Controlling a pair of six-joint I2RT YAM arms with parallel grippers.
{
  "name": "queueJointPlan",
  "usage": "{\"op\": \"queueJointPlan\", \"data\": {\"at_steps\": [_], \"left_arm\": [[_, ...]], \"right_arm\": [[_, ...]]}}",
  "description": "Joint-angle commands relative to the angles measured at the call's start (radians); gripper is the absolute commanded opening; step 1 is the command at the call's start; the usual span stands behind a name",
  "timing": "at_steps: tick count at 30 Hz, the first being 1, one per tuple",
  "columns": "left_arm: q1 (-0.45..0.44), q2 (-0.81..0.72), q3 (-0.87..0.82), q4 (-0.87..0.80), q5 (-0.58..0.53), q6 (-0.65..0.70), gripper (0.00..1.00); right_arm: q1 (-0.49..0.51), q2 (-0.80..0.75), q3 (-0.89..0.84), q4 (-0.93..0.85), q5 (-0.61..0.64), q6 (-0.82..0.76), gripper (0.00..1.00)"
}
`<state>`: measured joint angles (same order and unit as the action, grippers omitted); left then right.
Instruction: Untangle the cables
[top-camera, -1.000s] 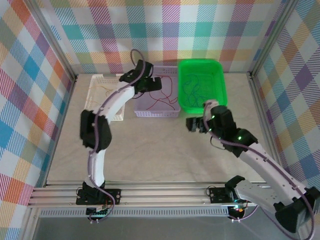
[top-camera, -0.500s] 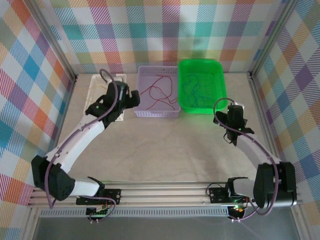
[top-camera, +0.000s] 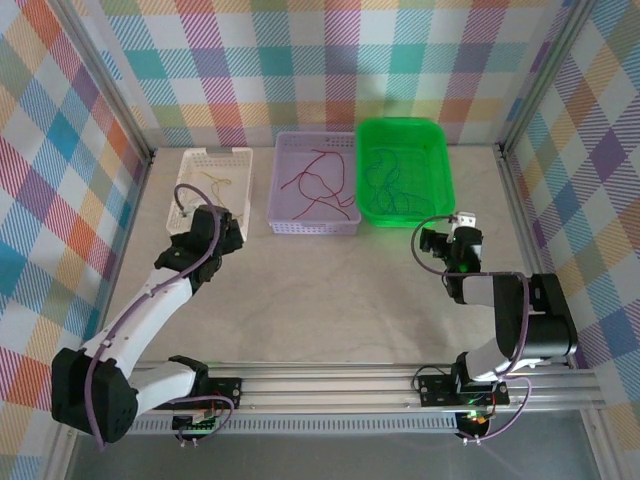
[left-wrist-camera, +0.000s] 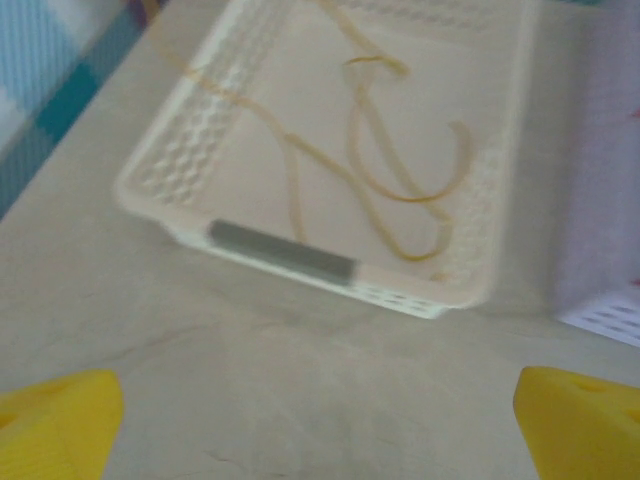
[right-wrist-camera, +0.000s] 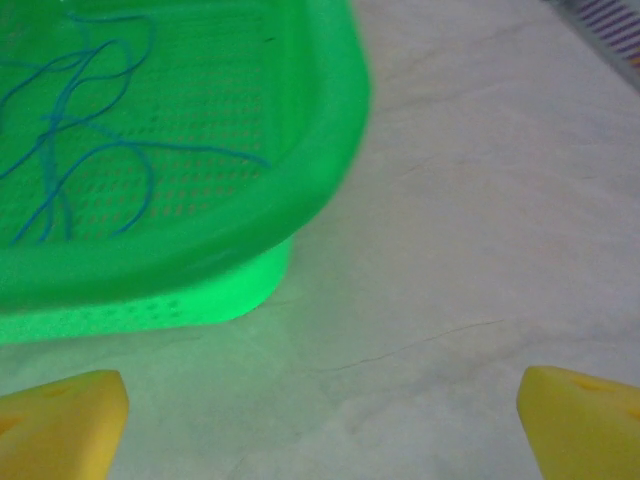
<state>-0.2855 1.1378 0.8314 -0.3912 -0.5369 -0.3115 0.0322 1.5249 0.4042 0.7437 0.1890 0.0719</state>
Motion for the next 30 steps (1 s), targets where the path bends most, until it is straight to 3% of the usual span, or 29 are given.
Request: {"op": "queueJointPlan", "data": {"at_steps": [1, 5, 9, 19, 23, 25, 30], "left_arm": [[0.044, 0.045, -0.043, 0.124, -0.117, -0.012, 1.0], [0.103, 0.131, -0.125, 0.351, -0.131, 0.038, 1.0], [0.127, 0.2, -0.248, 0.64, -0.048, 0.146, 1.0], [0.159, 0.383, -0.394, 1.141, 0.173, 0.301, 1.0], [0.178, 0.396, -0.375, 1.109, 0.272, 0.311, 1.0], [0.204, 0.441, -0.415, 1.23, 0.39, 0.334, 1.0], [0.204, 0.432, -0.414, 1.211, 0.387, 0.334, 1.0]], "right_arm": [[-0.001, 0.013, -0.022, 0.157, -0.07, -0.046, 1.0], [0.0, 0.006, -0.023, 0.139, -0.031, -0.026, 1.0], [0.001, 0.005, -0.022, 0.137, -0.029, -0.025, 1.0], [0.001, 0.007, -0.022, 0.138, -0.029, -0.026, 1.0], [0.0, 0.007, -0.022, 0.138, -0.029, -0.025, 1.0], [0.001, 0.007, -0.021, 0.138, -0.029, -0.025, 1.0], [0.001, 0.007, -0.021, 0.137, -0.029, -0.026, 1.0]]}}
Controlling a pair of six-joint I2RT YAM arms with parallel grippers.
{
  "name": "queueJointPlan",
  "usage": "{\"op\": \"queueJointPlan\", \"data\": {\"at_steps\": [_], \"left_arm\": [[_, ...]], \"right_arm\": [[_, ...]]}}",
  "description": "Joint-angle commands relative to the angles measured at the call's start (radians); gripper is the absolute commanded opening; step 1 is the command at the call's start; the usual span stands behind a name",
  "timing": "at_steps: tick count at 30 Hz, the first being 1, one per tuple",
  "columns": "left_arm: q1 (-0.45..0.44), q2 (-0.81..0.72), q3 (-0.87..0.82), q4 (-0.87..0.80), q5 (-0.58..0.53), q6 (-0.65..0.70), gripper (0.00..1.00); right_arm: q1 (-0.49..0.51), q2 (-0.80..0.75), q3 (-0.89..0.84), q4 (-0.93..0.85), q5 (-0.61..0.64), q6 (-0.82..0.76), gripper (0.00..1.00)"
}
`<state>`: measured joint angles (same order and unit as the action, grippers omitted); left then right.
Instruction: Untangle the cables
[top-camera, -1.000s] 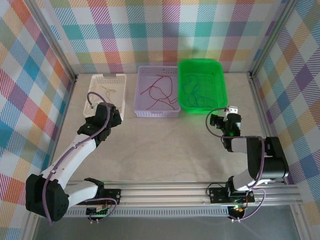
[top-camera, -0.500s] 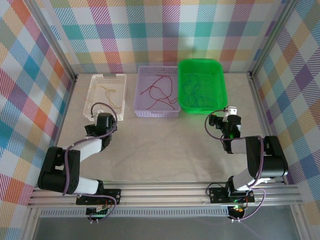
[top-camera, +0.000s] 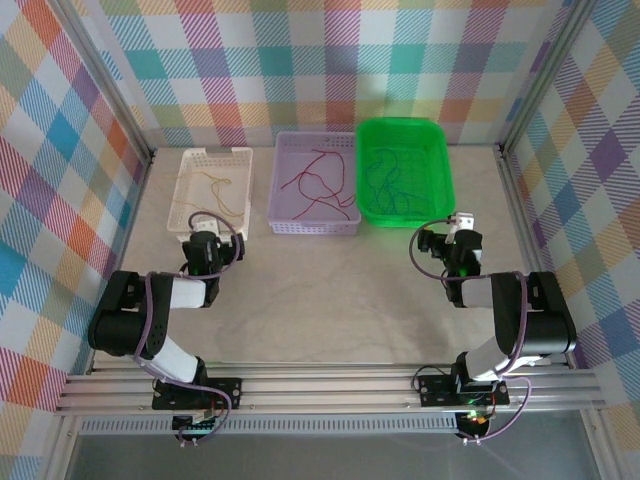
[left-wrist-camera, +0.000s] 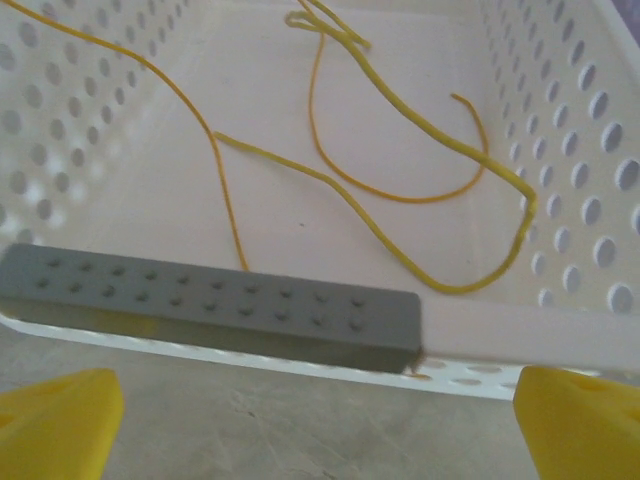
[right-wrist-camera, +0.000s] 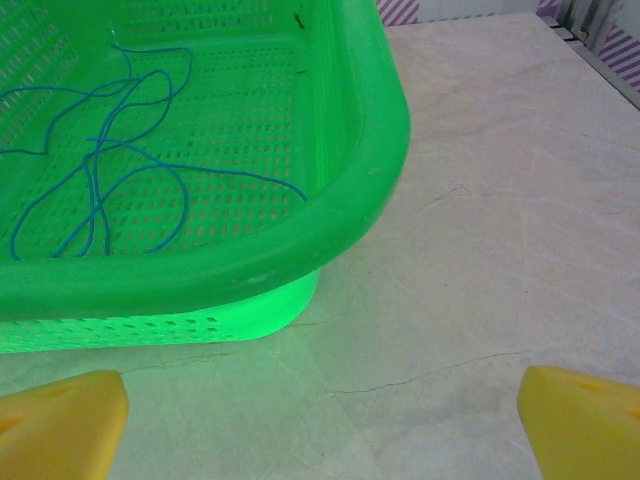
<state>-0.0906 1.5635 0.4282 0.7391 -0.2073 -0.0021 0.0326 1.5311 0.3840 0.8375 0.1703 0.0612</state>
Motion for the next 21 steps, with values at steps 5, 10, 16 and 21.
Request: {"op": "queueJointPlan", "data": {"at_steps": [5, 10, 16, 21], "left_arm": [[0.008, -0.001, -0.014, 0.074, 0.061, 0.025, 1.0], [0.009, -0.001, -0.013, 0.076, 0.06, 0.024, 1.0], [0.009, 0.0, -0.013, 0.077, 0.06, 0.025, 1.0], [0.012, 0.002, -0.009, 0.071, 0.079, 0.027, 1.0]], "right_arm": [[0.001, 0.001, 0.0, 0.041, -0.012, -0.016, 1.0], [0.001, 0.001, 0.0, 0.041, -0.012, -0.015, 1.0], [0.001, 0.001, 0.0, 0.04, -0.012, -0.016, 1.0], [0.001, 0.001, 0.0, 0.04, -0.012, -0.017, 1.0]]}}
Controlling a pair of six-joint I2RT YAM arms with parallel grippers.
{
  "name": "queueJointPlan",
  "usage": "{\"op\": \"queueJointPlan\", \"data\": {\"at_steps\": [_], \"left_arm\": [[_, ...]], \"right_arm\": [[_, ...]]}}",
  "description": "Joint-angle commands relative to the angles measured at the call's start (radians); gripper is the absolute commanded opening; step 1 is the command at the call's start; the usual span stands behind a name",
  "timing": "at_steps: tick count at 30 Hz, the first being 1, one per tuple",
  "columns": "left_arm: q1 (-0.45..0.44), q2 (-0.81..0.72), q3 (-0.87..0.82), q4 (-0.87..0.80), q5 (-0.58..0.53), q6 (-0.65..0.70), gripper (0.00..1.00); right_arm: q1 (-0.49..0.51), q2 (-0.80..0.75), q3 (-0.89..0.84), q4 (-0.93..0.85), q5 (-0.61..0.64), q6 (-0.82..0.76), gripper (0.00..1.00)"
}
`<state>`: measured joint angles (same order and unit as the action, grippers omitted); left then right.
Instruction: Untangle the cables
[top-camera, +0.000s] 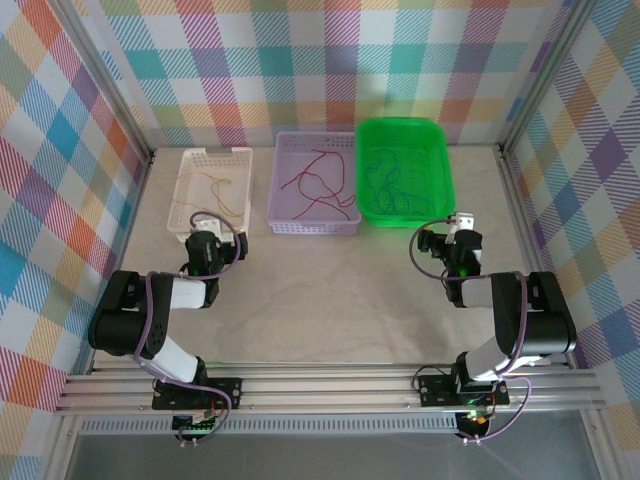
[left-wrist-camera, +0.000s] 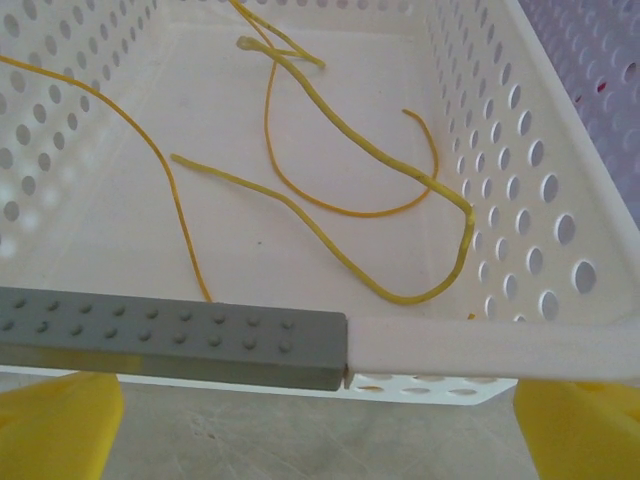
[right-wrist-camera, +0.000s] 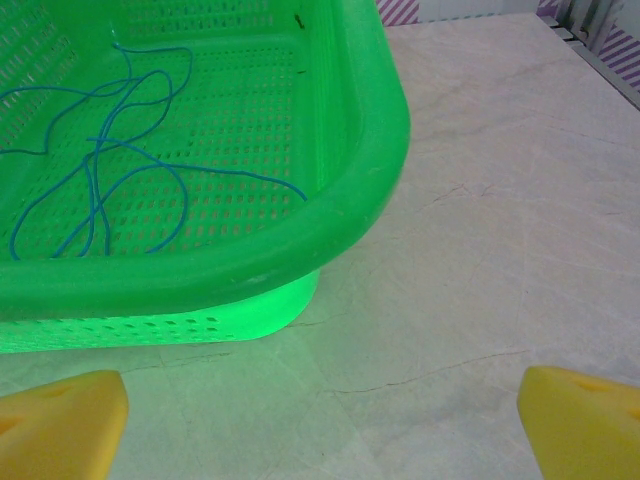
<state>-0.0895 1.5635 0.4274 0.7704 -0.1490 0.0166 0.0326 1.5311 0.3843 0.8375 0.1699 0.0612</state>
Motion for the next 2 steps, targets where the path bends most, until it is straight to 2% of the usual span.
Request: {"op": "queueJointPlan", "data": {"at_steps": [1, 2], "left_arm": [[0.011, 0.001, -0.009, 0.041, 0.02, 0.01, 1.0], [0.01, -0.001, -0.012, 0.042, 0.02, 0.01, 1.0]], "right_arm": [[0.001, 0.001, -0.001, 0.041, -0.011, -0.016, 1.0], [0.0, 0.001, -0.001, 0.04, -0.011, -0.015, 1.0]]}}
